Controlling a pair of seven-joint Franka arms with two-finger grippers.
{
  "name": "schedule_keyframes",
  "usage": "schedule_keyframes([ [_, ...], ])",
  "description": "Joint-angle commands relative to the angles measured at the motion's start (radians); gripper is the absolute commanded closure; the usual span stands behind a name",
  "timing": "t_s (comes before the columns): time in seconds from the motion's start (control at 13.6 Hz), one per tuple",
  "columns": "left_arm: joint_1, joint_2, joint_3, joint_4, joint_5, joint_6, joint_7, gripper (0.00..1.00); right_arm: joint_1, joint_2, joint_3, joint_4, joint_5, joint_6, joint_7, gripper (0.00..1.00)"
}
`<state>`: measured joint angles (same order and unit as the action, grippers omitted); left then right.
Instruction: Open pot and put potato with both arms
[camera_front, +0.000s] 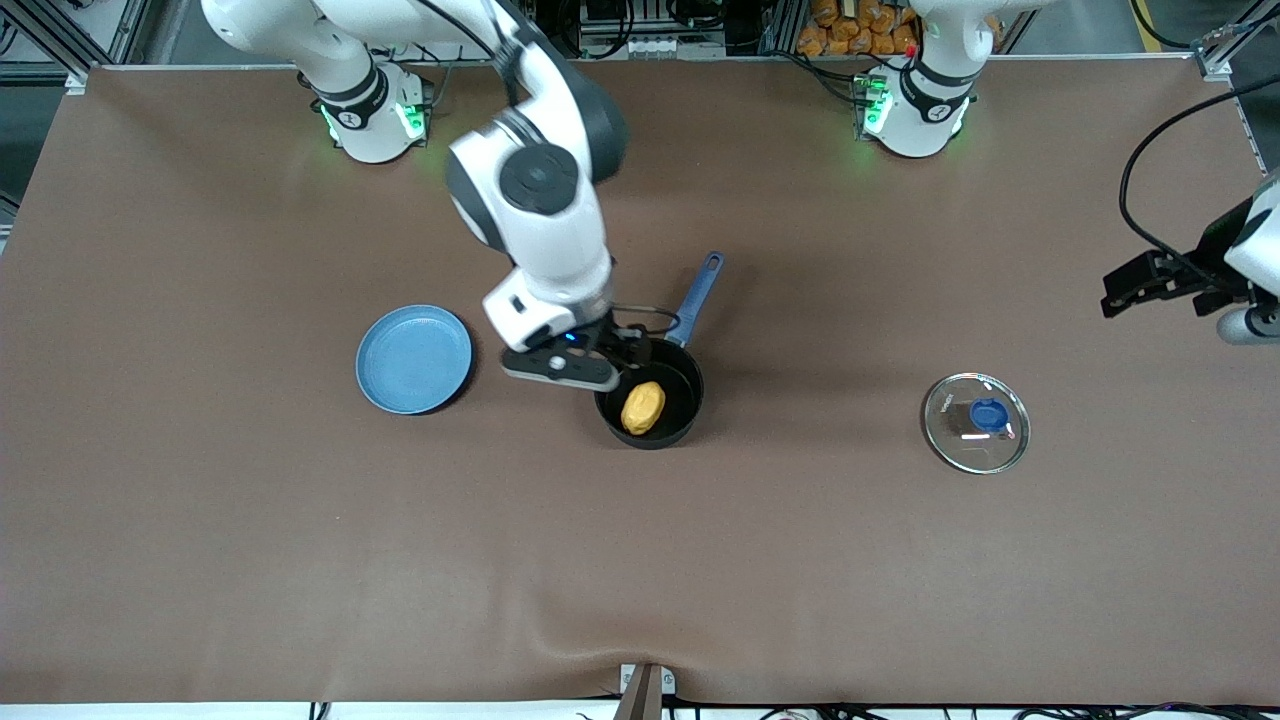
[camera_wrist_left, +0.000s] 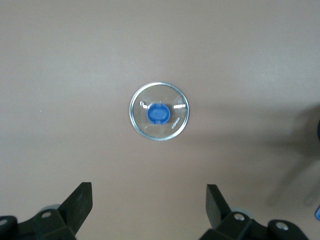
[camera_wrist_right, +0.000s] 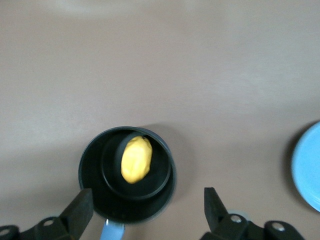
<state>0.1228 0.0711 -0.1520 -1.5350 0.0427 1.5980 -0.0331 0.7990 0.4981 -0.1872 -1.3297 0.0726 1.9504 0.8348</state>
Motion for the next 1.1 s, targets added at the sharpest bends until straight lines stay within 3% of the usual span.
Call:
schedule_keyframes([
  [0.0,0.008,-0.030,-0.003,-0.004,-0.017,-0.042,0.019,0.00,-0.099,-0.154,0.066,-0.100,-0.010,-0.048,-0.005,0.00],
  [0.22,0.009,-0.051,-0.003,-0.005,-0.018,-0.082,0.025,0.00,-0.257,-0.330,0.133,-0.231,-0.011,-0.076,-0.158,0.00],
  [0.37,0.006,-0.080,-0.006,-0.020,-0.036,-0.093,0.019,0.00,-0.348,-0.409,0.141,-0.281,-0.013,-0.129,-0.250,0.00],
  [0.51,0.009,-0.088,-0.009,-0.033,-0.043,-0.099,0.016,0.00,-0.459,-0.444,0.158,-0.287,-0.020,-0.201,-0.343,0.00],
  [0.66,0.011,-0.102,-0.007,-0.033,-0.046,-0.098,0.015,0.00,-0.578,-0.475,0.167,-0.290,-0.036,-0.244,-0.579,0.00],
  [1.03,-0.003,-0.103,-0.009,-0.033,-0.050,-0.093,-0.008,0.00,-0.790,-0.515,0.154,-0.290,-0.051,-0.277,-0.915,0.00],
])
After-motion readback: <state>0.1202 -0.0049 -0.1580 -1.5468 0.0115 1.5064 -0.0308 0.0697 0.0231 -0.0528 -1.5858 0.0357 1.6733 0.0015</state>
